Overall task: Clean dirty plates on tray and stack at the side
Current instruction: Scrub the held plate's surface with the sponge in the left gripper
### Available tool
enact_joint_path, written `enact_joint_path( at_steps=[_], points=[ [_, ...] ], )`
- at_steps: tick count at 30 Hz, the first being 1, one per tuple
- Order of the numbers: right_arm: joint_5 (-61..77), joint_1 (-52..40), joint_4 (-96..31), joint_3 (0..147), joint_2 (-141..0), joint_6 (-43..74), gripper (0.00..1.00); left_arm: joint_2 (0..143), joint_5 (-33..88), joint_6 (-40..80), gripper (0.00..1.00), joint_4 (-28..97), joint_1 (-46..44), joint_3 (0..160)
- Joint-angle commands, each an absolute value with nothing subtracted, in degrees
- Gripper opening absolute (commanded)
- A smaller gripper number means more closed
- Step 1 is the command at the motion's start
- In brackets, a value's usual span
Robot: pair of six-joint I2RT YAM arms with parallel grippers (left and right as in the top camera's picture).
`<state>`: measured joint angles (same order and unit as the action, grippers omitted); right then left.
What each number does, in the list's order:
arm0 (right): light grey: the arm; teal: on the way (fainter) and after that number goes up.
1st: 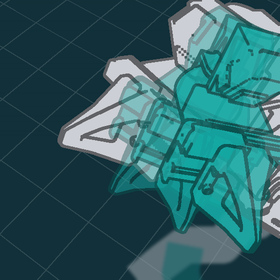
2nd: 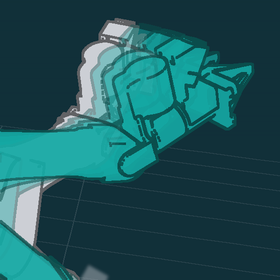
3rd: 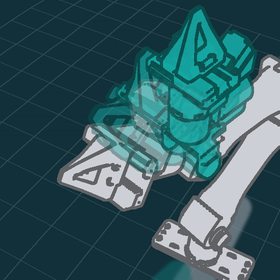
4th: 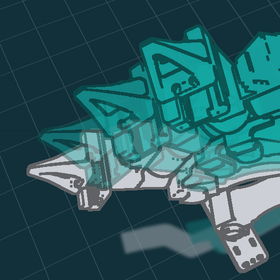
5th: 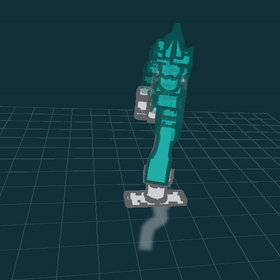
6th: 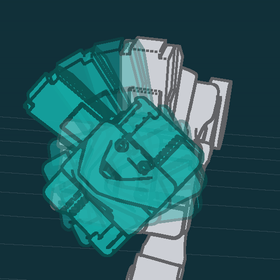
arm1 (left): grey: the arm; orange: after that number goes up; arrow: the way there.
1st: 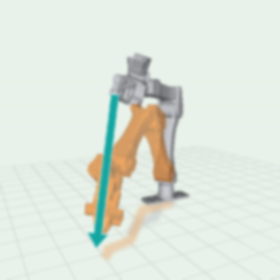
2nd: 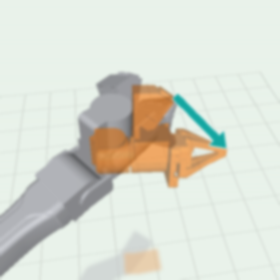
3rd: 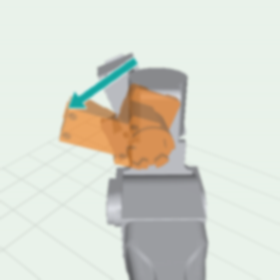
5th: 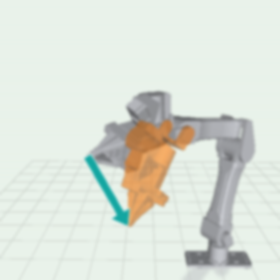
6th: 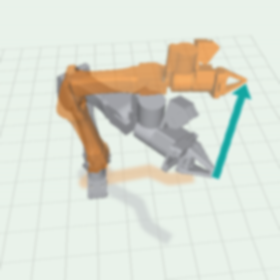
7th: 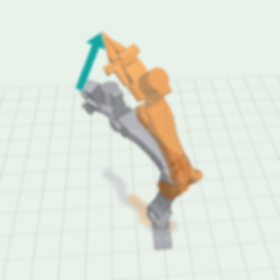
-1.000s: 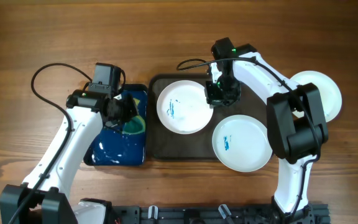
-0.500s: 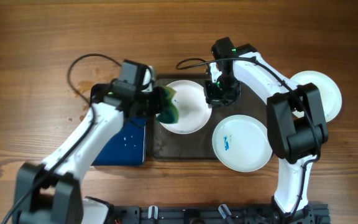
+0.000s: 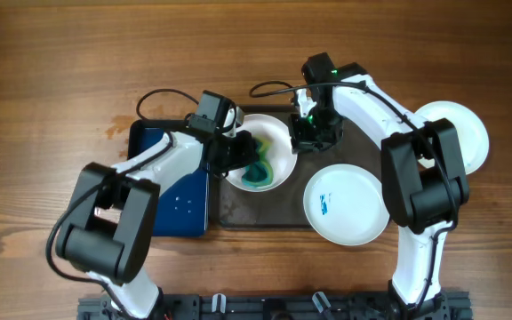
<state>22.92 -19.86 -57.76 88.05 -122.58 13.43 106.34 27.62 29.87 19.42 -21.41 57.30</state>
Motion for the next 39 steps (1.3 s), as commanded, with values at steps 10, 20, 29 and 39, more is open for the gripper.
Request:
enact_joint_path(
  at_steps=[10, 20, 29, 39],
  points=[
    [24.93, -20.14, -58.70, 87.64, -122.89, 13.76, 0.05, 114.02, -13.98, 33.21, 0.04, 37.36, -20.60, 57.91],
    [24.91, -20.14, -58.74, 87.64, -122.89, 15.16, 0.05, 114.02, -21.06, 37.74, 0.04, 44.53, -20.75, 60.34],
    [24.93, -20.14, -57.87, 87.64, -122.89, 14.98, 0.33, 114.02, -13.78, 36.47, 0.04, 41.54, -25.74, 60.36],
    [26.26, -20.14, -56.49, 87.64, -122.89, 15.20, 0.33, 114.02, -3.33, 37.87, 0.04, 38.22, -31.92, 60.36]
  ],
)
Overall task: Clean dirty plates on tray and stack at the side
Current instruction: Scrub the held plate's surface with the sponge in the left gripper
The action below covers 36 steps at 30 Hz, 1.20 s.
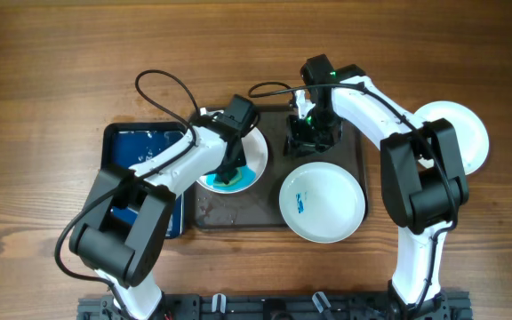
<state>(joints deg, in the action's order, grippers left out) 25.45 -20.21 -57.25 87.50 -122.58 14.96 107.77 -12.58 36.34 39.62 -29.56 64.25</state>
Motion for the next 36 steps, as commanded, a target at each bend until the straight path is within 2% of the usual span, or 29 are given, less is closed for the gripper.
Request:
enact_joint_path(
  at_steps=[1, 9, 29, 30, 35, 36],
  points=[
    [27.18, -20.14, -56.12, 87.64, -122.89, 15.18, 0.33, 114.02, -2.59, 37.87, 0.04, 38.09, -32.08, 60.36],
    [33.12, -20.14, -51.20, 87.64, -122.89, 17.58, 0.29, 114.02, 1.10, 37.98, 0.04, 36.84, -32.25, 60.36],
    [29.58, -20.64, -46.98, 86.11, -123.35, 25.67, 0.33, 114.02, 10.39, 37.98, 0.04, 33.19, -32.25, 60.40],
    [29.58, -20.67, -46.22, 85.19, -123.35, 26.06, 0.31, 114.02, 10.57, 37.98, 0.04, 33.17, -32.25, 60.40],
    [29.82, -20.67, -40.93, 79.11, -123.35, 27.68, 0.05, 114.02, 10.74, 37.98, 0.04, 33.19, -32.25, 60.40],
    [29.80, -20.67, -40.38, 78.54, -123.35, 27.68, 0.04, 114.02, 10.90, 37.98, 0.04, 33.17, -32.25, 60.40]
  ],
)
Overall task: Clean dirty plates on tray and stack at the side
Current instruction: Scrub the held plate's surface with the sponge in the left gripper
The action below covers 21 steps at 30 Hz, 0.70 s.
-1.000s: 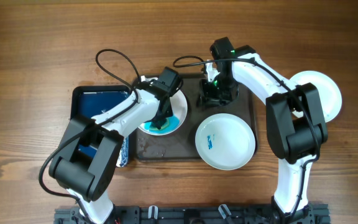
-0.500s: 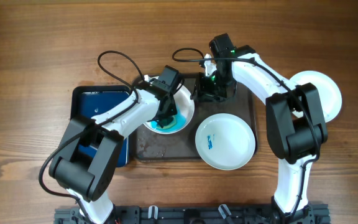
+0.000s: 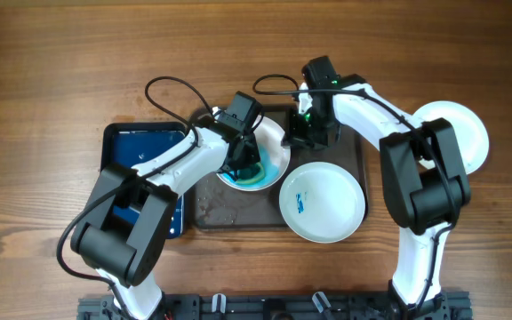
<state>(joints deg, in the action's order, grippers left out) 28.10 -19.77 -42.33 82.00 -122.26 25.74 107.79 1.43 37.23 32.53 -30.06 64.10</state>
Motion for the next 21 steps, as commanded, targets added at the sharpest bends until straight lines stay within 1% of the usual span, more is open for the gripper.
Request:
enact_joint_path(
  at_steps=[1, 6, 11, 14, 19, 21],
  points=[
    [29.78, -20.67, -39.86, 77.93, -123.35, 28.29, 0.04, 114.02, 10.92, 37.98, 0.04, 33.19, -32.25, 60.40],
    [29.80, -20.67, -39.03, 77.21, -123.35, 28.60, 0.05, 114.02, 10.61, 36.18, 0.04, 33.08, -31.92, 60.40],
    [29.80, -20.60, -39.29, 77.21, -123.35, 28.71, 0.05, 114.02, 6.90, 35.27, 0.04, 34.68, -28.56, 60.40],
    [29.56, -20.56, -39.90, 77.21, -123.35, 29.19, 0.05, 114.02, 2.20, 35.42, 0.04, 37.34, -25.89, 60.40],
    [27.83, -20.56, -40.14, 77.21, -123.35, 32.01, 0.04, 114.02, -10.57, 35.38, 0.04, 40.71, -22.20, 60.40],
    [26.94, -20.51, -40.38, 77.21, -123.35, 32.16, 0.05, 114.02, -12.03, 35.35, 0.04, 40.77, -22.00, 60.40]
  ],
)
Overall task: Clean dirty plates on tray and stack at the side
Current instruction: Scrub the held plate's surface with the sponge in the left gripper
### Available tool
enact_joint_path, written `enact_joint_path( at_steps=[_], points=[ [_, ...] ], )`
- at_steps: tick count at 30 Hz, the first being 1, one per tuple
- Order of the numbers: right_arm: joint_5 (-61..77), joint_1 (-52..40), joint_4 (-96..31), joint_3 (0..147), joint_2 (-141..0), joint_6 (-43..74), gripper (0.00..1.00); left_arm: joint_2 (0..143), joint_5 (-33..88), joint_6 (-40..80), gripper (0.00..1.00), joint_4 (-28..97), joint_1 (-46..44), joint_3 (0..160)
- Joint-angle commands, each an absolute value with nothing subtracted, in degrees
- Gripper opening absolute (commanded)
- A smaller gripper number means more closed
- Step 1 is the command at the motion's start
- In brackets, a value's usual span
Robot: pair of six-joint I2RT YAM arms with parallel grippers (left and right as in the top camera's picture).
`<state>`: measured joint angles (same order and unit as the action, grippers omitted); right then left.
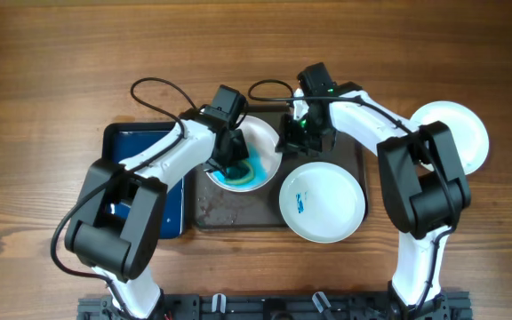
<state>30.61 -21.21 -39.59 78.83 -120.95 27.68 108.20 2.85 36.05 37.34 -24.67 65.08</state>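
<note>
A white plate [258, 142] smeared blue-green lies on the left half of the dark tray [238, 213]. My left gripper [228, 163] points down into it, shut on a blue-green sponge [238, 173] pressed on the plate's middle. My right gripper [293, 138] sits low at that plate's right rim; its fingers are dark against the tray and their gap does not show. A second white plate [323, 203] with a small blue mark lies on the tray's front right. One clean white plate [456, 133] rests on the table at the far right.
A blue rectangular tray [145, 182] with droplets lies left of the dark tray, partly under my left arm. Both arms' cables loop over the back of the tray. Bare wooden table surrounds everything.
The left gripper and sponge have shifted slightly left and back, and the smeared plate moved left with them. The right gripper has moved a little left, toward that plate's rim.
At first the sponge was on the smeared plate near the tray's middle, with the marked plate further right. Then the tray and both plates were further left. After that the smeared plate lay right again, and now slightly left, with the sponge on it throughout.
</note>
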Motion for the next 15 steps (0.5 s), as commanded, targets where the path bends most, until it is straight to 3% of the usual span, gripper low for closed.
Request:
enact_joint_path(
  at_steps=[1, 7, 15],
  points=[
    [26.96, -20.51, -40.49, 77.21, -123.35, 32.14, 0.05, 114.02, -12.53, 35.38, 0.04, 40.80, -22.00, 60.40],
    [26.98, -19.84, -40.97, 77.21, -123.35, 32.25, 0.05, 114.02, -11.14, 34.92, 0.04, 40.66, -22.26, 60.40],
    [18.76, -19.79, -41.17, 77.32, -122.98, 29.69, 0.05, 114.02, 2.22, 31.29, 0.04, 37.52, -23.16, 60.40]
  ],
)
